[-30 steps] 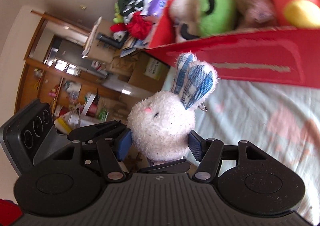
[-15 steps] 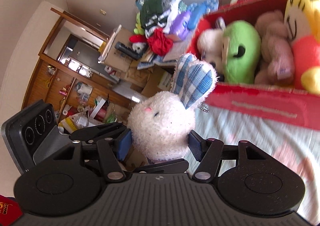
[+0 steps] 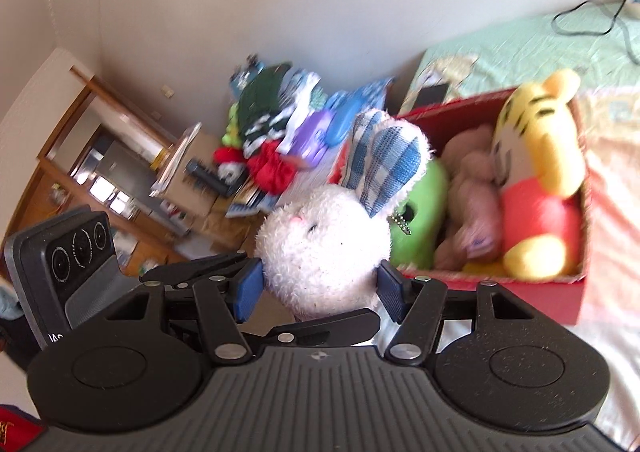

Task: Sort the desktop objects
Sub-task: 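Lift the white bunny with the right tool and carry it over the red box, then lower the white bunny into the red box with the right tool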

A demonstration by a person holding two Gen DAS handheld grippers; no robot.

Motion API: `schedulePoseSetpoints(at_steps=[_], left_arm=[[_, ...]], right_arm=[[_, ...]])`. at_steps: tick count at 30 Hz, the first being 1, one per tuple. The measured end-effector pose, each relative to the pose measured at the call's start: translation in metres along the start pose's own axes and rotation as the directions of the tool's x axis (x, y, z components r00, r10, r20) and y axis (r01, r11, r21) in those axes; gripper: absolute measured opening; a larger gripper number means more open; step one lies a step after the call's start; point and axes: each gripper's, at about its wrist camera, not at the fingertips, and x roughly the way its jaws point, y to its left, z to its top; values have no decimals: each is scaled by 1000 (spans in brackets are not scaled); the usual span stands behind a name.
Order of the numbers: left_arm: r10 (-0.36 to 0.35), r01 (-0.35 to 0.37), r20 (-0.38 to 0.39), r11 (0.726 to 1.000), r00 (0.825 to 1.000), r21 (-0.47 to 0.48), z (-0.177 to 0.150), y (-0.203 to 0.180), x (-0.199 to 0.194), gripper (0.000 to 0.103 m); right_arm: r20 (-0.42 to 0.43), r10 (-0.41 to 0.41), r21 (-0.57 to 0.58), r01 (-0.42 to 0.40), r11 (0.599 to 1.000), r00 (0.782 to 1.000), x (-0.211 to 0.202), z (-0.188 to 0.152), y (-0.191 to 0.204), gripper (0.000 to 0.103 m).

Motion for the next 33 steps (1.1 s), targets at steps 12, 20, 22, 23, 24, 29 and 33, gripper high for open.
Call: schedulePoseSetpoints(at_steps=[12,20,22,23,24,29,33], left_arm=[[-137,138,73,990,988,-10,33,11,37,74],[-146,151,75,986,986,-63,41,20,65,74],[-139,145,70,986,988,-82,41,25,71,74],[-136,142,66,986,988,-88,41,28,73,74],[-132,138,59,986,989,-96,40,30,75,74],[-123,126,34,983,992,-136,35,43,84,74],[-99,101,25,986,995,-134,33,47,86,74]], right_arm=[[165,-158,-20,164,986,974,2,18,-5,63],[195,-233,-49,247,968,953,14,28,-16,63],[181,-234,-47,246,968,955,17,31,-23,63],[172,-230,-47,241,969,958,19,32,-25,63],[162,-227,-47,237,970,960,22,33,-28,62],[121,-226,-73,236,969,966,36,35,-29,62],[105,-217,-92,227,970,971,43,37,-30,62]])
